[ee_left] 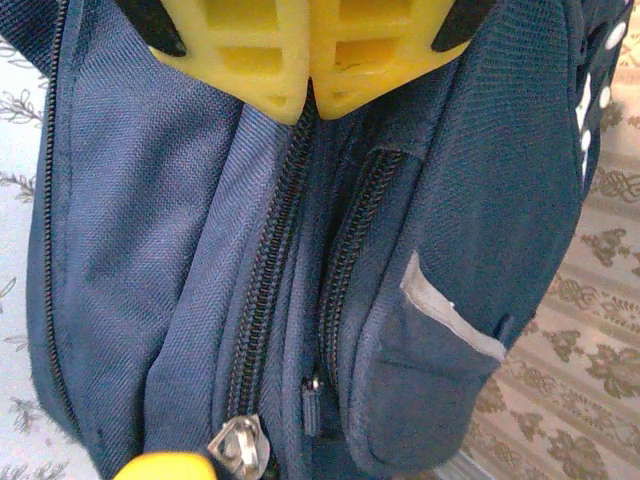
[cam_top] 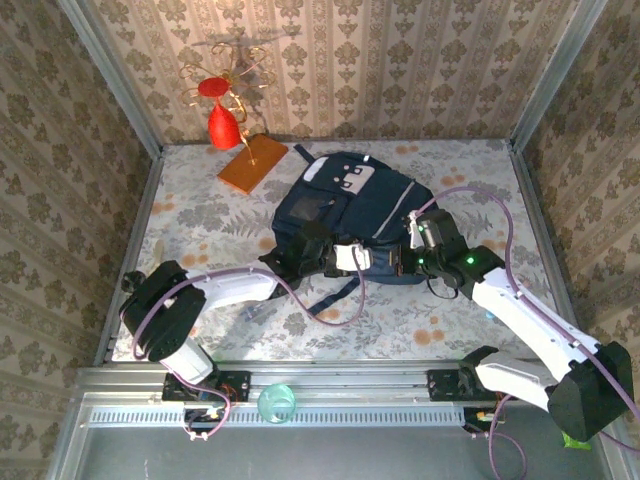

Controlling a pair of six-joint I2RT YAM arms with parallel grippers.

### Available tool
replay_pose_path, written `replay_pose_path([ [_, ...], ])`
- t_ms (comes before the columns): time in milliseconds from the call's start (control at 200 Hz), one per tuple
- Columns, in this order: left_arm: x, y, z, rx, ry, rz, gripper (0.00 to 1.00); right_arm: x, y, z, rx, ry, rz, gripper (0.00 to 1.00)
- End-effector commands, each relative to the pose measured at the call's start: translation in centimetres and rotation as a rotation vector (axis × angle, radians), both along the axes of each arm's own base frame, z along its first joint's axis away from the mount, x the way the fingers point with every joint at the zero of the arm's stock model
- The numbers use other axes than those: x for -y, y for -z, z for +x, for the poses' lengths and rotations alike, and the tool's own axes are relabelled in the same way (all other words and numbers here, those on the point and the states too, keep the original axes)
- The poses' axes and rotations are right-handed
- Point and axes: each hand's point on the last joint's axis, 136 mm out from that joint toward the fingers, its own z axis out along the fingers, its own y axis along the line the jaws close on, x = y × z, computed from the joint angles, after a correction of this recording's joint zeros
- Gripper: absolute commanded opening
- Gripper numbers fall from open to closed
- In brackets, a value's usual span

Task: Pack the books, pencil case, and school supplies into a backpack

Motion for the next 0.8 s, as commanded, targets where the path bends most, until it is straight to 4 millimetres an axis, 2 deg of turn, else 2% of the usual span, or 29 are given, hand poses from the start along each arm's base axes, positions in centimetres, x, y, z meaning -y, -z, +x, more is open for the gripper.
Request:
replay_pose_path([
  [0,-3.0,-0.6,2.3,-0.001,-0.117,-0.021,0.0,4.8,1.8,-1.4,-0.082,0.099,-0.221,0.0],
  [125,-4.2,-1.0,2.8,-0.006,-0.143,-0.072,0.0,5.9,2.2,-1.3,-0.107,0.129,-0.231,0.0],
  [190,-4.8,-1.3,2.9,-0.009,-0.153,-0.095,0.0,5.6,2.3,-1.3,-0.11,0.106,-0.206,0.0],
  [405,-5.3,-1.3,2.6,-0.025,-0.15,-0.114,0.0,-0.5,0.3,-1.8,-0.051,-0.127,0.111,0.0],
  [505,-4.4,-1.6,1.0,-0.051,-0.085,-0.137,0.0,-2.3,-0.2,-1.7,-0.064,-0.153,0.229,0.0],
  [625,-2.6,-1.6,-1.5,-0.077,0.018,-0.144,0.2,-3.3,-0.1,-1.2,-0.099,-0.098,0.343,0.0],
  [725,-1.6,-0.8,-1.6,-0.074,0.035,-0.107,0.24,-3.7,0.2,-0.8,-0.14,-0.028,0.417,0.07],
  [795,-1.3,-0.4,-1.4,-0.069,0.029,-0.086,0.25,-3.8,0.2,-0.8,-0.156,-0.004,0.46,0.18],
])
